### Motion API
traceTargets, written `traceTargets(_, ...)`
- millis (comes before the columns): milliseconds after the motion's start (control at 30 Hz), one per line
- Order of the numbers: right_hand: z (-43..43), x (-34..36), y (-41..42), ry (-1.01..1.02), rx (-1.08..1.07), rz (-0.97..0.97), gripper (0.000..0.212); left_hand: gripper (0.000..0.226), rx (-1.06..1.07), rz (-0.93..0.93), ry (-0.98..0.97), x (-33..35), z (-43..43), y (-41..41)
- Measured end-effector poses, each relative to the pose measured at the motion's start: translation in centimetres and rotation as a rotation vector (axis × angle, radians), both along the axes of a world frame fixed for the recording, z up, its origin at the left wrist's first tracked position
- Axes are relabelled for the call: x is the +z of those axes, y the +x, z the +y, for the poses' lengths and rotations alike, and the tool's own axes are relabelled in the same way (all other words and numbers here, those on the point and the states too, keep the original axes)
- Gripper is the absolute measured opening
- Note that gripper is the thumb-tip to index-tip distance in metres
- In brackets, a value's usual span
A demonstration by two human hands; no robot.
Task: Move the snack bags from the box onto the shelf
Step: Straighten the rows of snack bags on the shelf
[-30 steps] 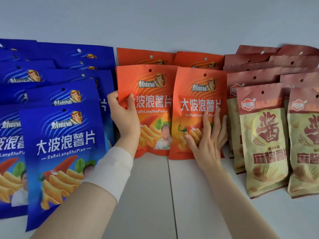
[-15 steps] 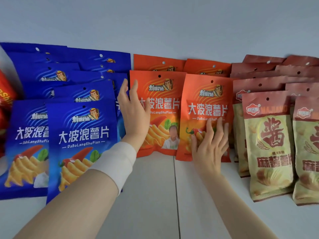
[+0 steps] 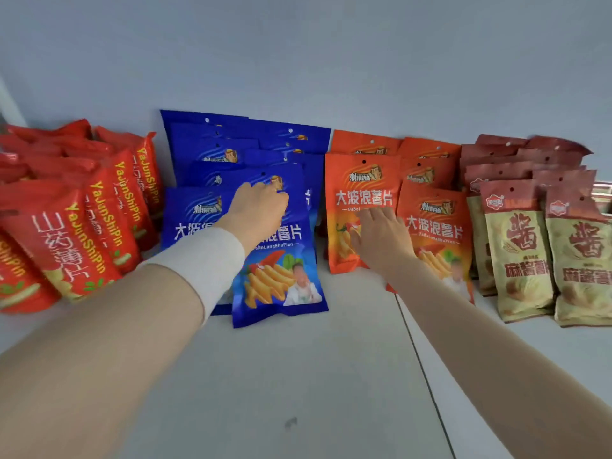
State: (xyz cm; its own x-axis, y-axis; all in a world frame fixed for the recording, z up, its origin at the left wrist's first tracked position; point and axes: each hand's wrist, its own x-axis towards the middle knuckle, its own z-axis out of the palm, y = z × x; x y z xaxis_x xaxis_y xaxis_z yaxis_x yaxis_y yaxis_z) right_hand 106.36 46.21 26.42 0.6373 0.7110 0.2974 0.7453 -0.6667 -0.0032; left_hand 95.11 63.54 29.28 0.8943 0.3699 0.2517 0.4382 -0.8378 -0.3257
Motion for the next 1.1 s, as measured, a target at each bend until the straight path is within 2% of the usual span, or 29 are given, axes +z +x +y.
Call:
traceTargets(100,2.2,0.2,-4.4,-0.165,-0.008,-0.067,0.043,0.030,0.019,0.044,0.004,-0.4,1.5,-4.1)
traceTargets(300,5.1,-1.5,-10.1,-0.317,0.021,-0.067,0.038,0.027,0.050,0.101,-0.021,-2.1,4.2,-9.3)
traceTargets(400,6.0,-2.2,-11.0,-0.338,0.023,-0.052,0.039,0.026,0.074,0.088,-0.110,-3.0,5.0,-10.4)
traceTargets(467,6.1,-2.9,-11.0,-0.322,-0.001,-0.001,0.050,0.032,0.108,0.030,-0.200,-3.9,5.4,-10.9)
traceTargets(533,6.1,-3.7,-10.4,-0.246,-0.060,0.122,0.067,0.050,0.172,-0.119,-0.339,-5.1,5.8,-11.3)
traceTargets(633,6.4,-4.8,-9.5,-0.066,-0.163,0.431,0.095,0.087,0.349,-0.396,-0.675,-7.4,6.9,-11.3)
traceTargets(733,7.3,-6.7,-9.2,0.132,-0.177,0.672,0.111,0.108,0.477,-0.583,-0.894,-9.4,7.8,-10.7)
traceTargets(833,7.9,-8.7,-9.3,0.327,-0.163,0.707,0.116,0.107,0.453,-0.765,-1.010,-10.6,7.8,-10.1)
traceTargets(1000,8.6,-11.7,-9.2,0.705,-0.218,0.621,0.115,0.102,0.273,-1.081,-0.964,-11.4,8.3,-9.1)
traceTargets(1100,9.2,-12.1,-8.9,0.811,-0.244,0.566,0.112,0.099,0.149,-1.139,-0.927,-11.1,9.0,-8.3)
